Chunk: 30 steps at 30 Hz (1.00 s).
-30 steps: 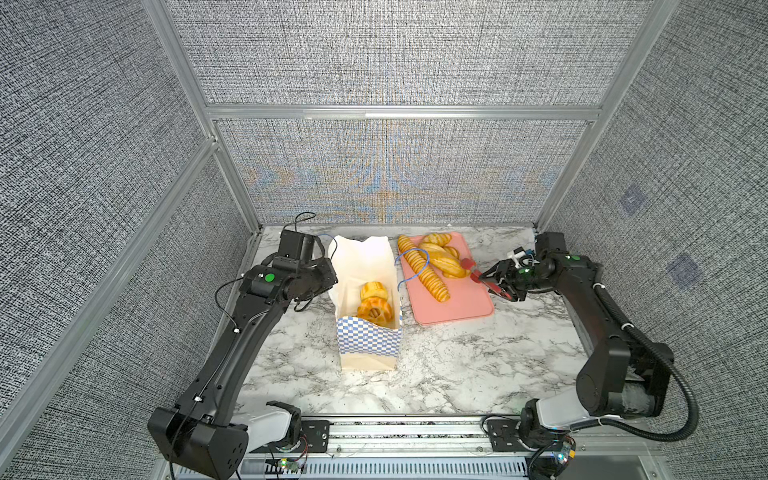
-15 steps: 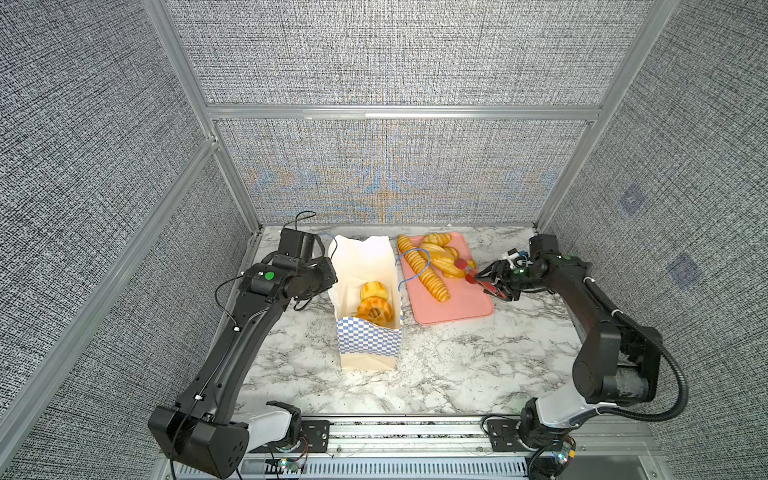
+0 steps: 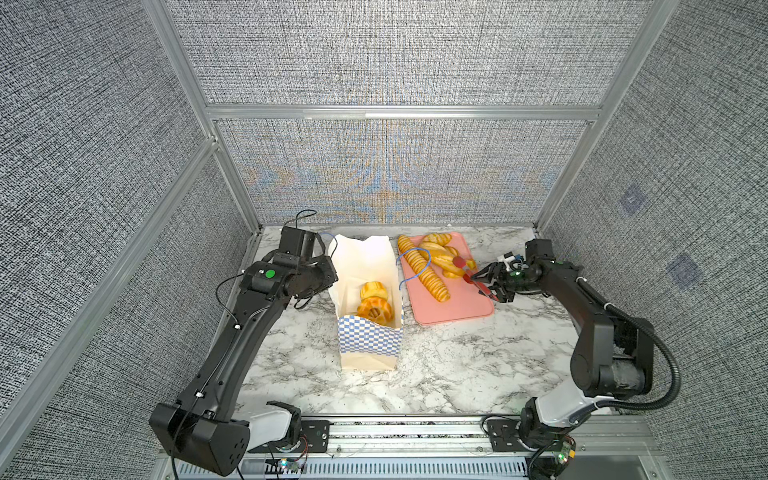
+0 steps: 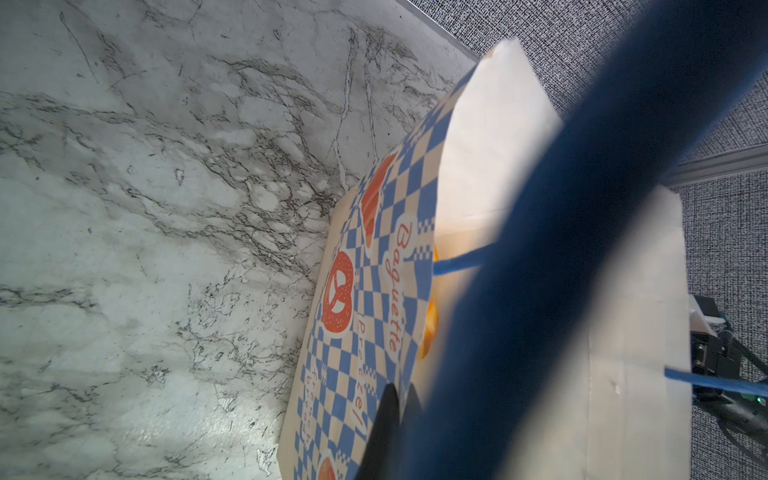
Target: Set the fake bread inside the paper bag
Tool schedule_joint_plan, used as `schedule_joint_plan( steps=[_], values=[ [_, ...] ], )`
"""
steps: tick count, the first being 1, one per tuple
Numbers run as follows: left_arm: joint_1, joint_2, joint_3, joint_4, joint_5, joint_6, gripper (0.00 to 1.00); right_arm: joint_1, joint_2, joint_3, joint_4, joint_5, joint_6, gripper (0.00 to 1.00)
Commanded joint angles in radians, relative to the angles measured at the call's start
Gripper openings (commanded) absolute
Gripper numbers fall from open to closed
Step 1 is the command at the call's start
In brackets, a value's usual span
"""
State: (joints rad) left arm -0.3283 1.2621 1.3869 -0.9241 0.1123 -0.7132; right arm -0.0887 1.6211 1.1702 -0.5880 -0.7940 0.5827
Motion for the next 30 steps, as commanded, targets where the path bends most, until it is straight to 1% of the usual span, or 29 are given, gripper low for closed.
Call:
schedule_joint_plan(
  steps=[1,4,9,17,24,30],
  values=[
    [0.002,0.005,0.013,-0.008,-0.010,0.011,0.00,0.000,0.007,-0.009,0.085,-0.034,0.044,0.60],
    [0.001,0.005,0.020,-0.016,-0.015,0.012,0.00,0.000,0.010,-0.014,0.108,-0.038,0.058,0.57],
    [0.001,0.006,0.021,-0.016,-0.018,0.011,0.00,0.000,0.007,-0.011,0.116,-0.044,0.065,0.46],
    [0.001,0.006,0.021,-0.009,-0.022,0.006,0.00,-0.003,-0.035,-0.027,0.085,-0.042,0.053,0.35],
    [0.001,0.004,0.020,-0.006,-0.025,0.005,0.00,-0.023,-0.091,-0.035,0.026,-0.036,0.018,0.26],
    [0.001,0.006,0.020,-0.002,-0.023,0.006,0.00,-0.037,-0.148,-0.027,-0.036,-0.035,-0.013,0.23]
  ],
)
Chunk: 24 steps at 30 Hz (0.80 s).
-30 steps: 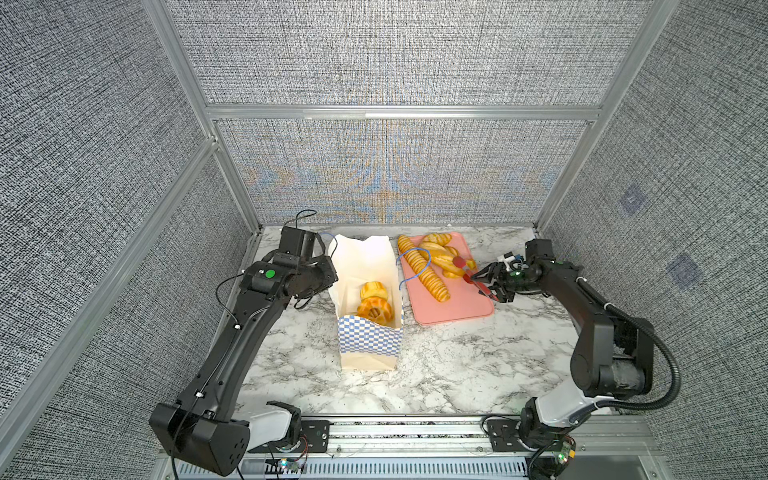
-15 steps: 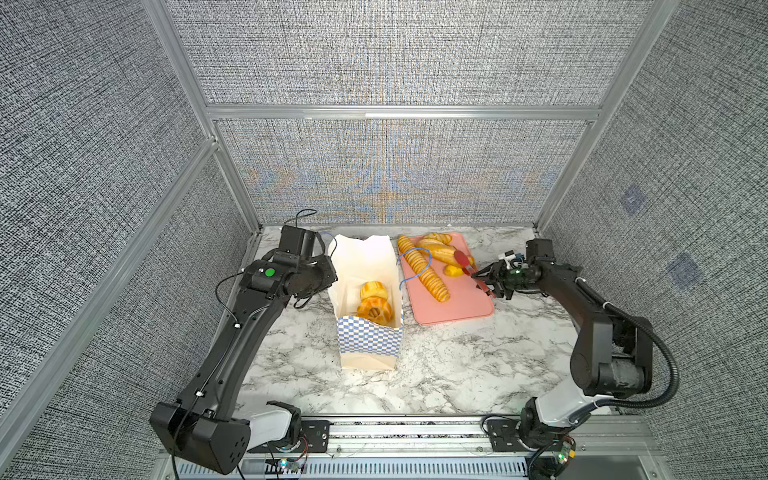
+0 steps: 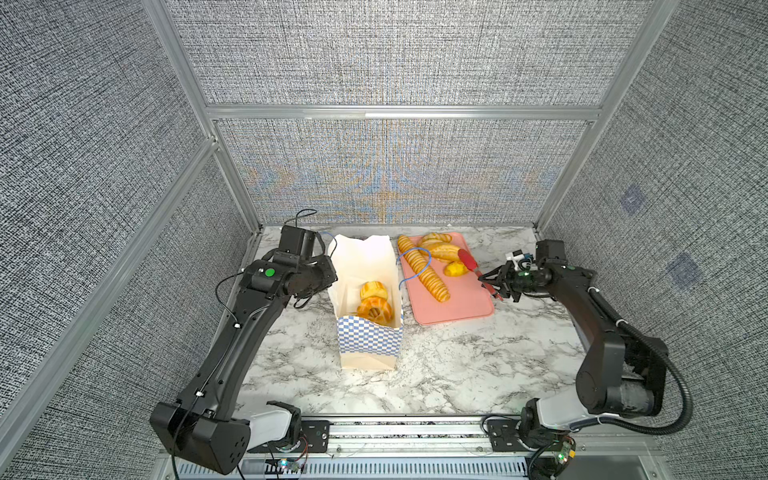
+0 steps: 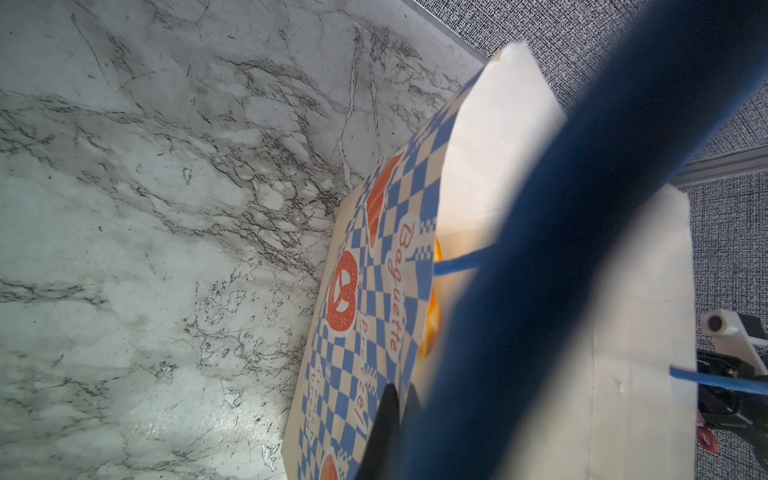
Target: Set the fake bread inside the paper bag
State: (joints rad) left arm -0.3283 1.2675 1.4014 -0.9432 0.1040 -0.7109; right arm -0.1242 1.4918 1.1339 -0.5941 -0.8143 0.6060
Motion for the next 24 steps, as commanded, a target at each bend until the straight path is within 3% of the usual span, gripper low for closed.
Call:
schedule_joint_plan(
  steps=[1,24],
  values=[
    [0.002,0.003,0.005,0.018,-0.011,0.003,0.00,-0.002,-0.028,0.012,-0.039,-0.015,-0.041,0.23],
    [0.001,0.009,0.006,0.031,0.001,0.002,0.00,-0.003,-0.166,0.151,-0.287,0.006,-0.178,0.15]
  ],
)
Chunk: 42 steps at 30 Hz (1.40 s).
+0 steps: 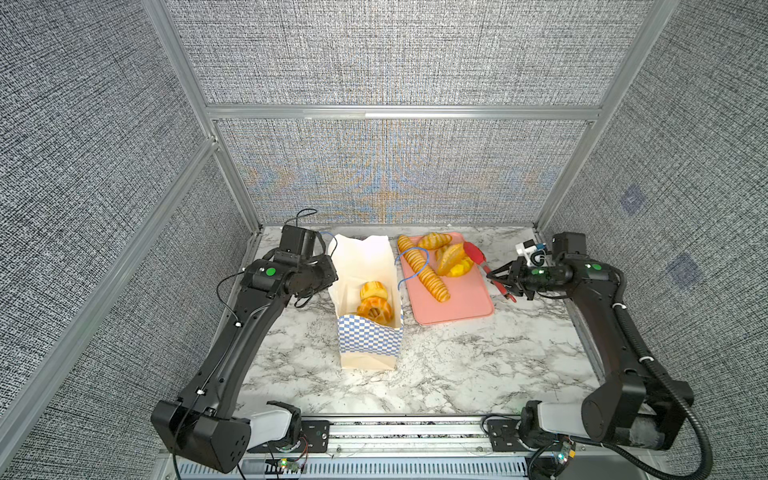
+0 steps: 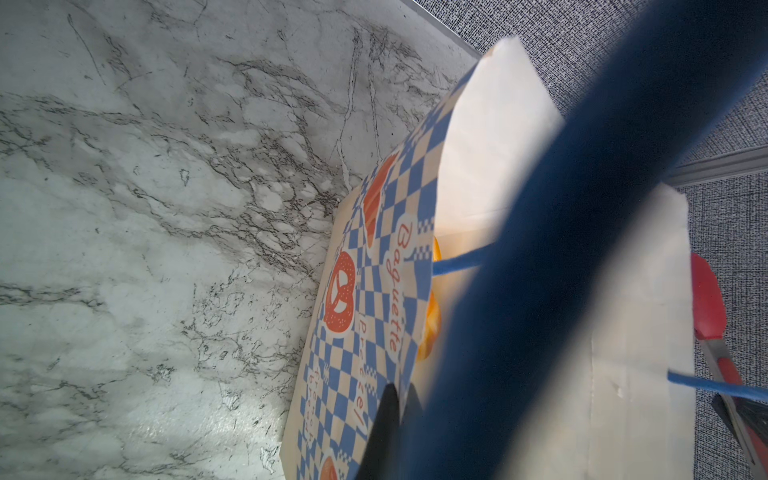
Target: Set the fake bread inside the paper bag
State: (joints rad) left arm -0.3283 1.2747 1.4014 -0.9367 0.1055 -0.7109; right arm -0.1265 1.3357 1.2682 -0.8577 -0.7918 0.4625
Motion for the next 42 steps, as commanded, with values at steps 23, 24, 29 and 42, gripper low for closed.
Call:
schedule_joint_plan(
  steps=[23,24,29,42],
  values=[
    [0.001,0.014,0.010,0.048,0.000,-0.008,0.00,0.007,-0.022,0.214,-0.142,-0.062,-0.050,0.12],
    [0.001,0.016,0.010,0.049,-0.001,-0.009,0.00,0.009,-0.023,0.226,-0.146,-0.064,-0.047,0.12],
    [0.001,0.025,0.016,0.053,0.004,-0.007,0.00,0.022,-0.021,0.288,-0.155,-0.075,-0.028,0.12],
    [0.001,0.041,0.025,0.059,0.013,-0.002,0.00,0.106,-0.015,0.459,-0.099,-0.081,0.074,0.10]
  ],
)
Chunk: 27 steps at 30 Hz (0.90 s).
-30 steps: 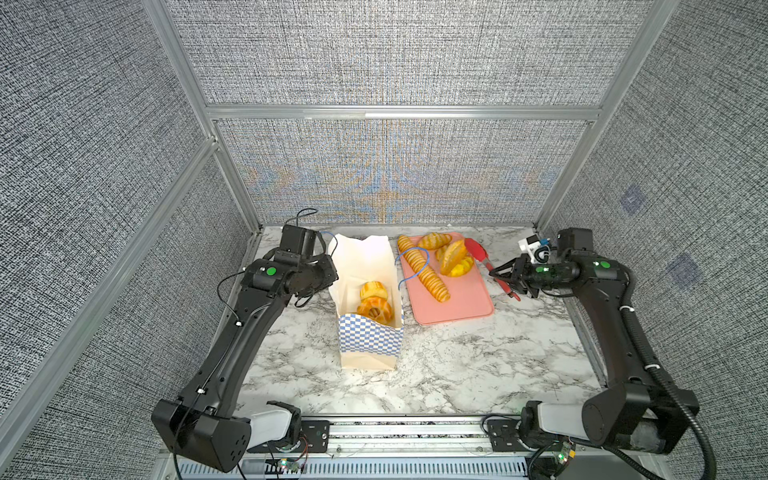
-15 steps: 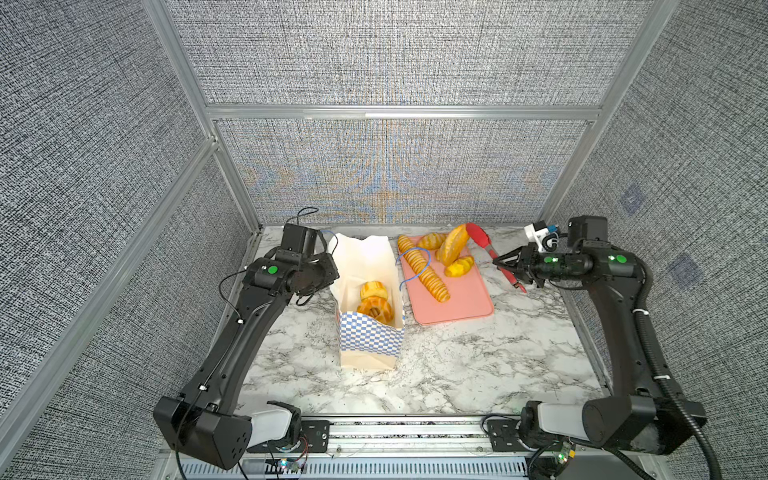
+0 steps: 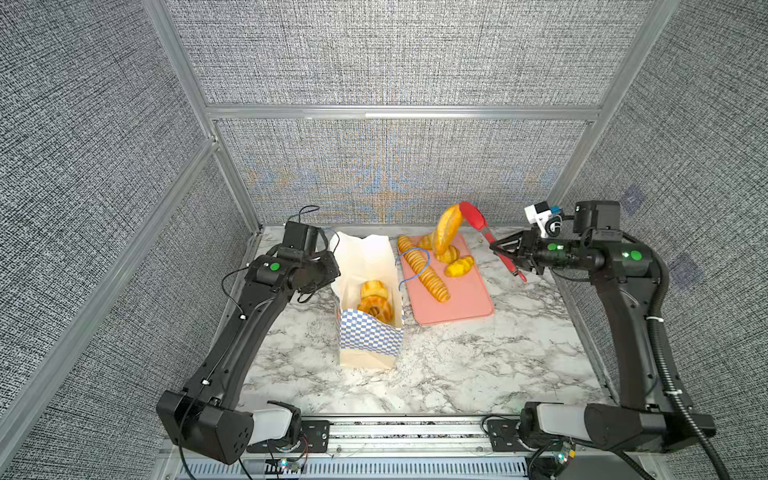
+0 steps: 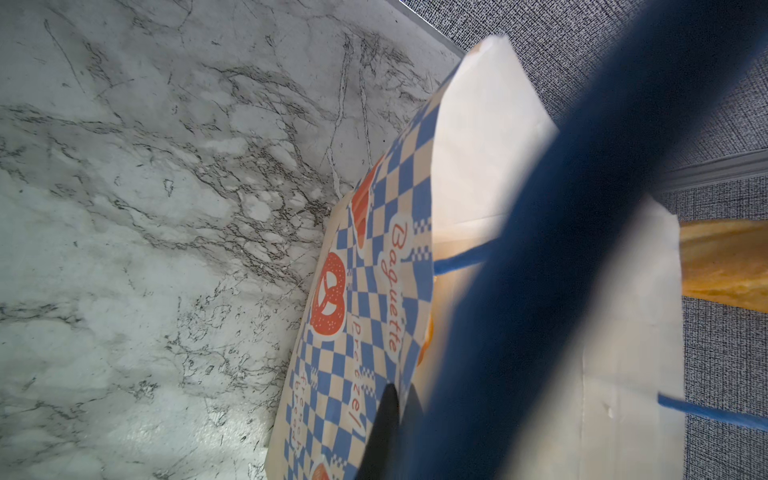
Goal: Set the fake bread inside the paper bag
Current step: 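Lift the yellow roll in the tongs up and over the paper bag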
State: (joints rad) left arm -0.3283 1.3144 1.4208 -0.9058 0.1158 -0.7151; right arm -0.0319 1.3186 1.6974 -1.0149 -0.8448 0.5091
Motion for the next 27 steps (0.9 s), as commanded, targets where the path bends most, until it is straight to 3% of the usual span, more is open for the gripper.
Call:
schedule_joint_plan(
  steps=[1,17,27],
  values=[
    [0.001,0.002,0.004,0.028,0.004,0.002,0.00,0.019,0.005,0.045,0.063,-0.028,0.035,0.10],
    [0.000,-0.003,-0.006,0.036,0.008,0.002,0.00,0.224,0.070,0.272,0.220,-0.024,0.191,0.09],
    [0.001,-0.006,-0.008,0.037,0.008,-0.001,0.00,0.392,0.102,0.324,0.300,0.004,0.260,0.09]
  ],
)
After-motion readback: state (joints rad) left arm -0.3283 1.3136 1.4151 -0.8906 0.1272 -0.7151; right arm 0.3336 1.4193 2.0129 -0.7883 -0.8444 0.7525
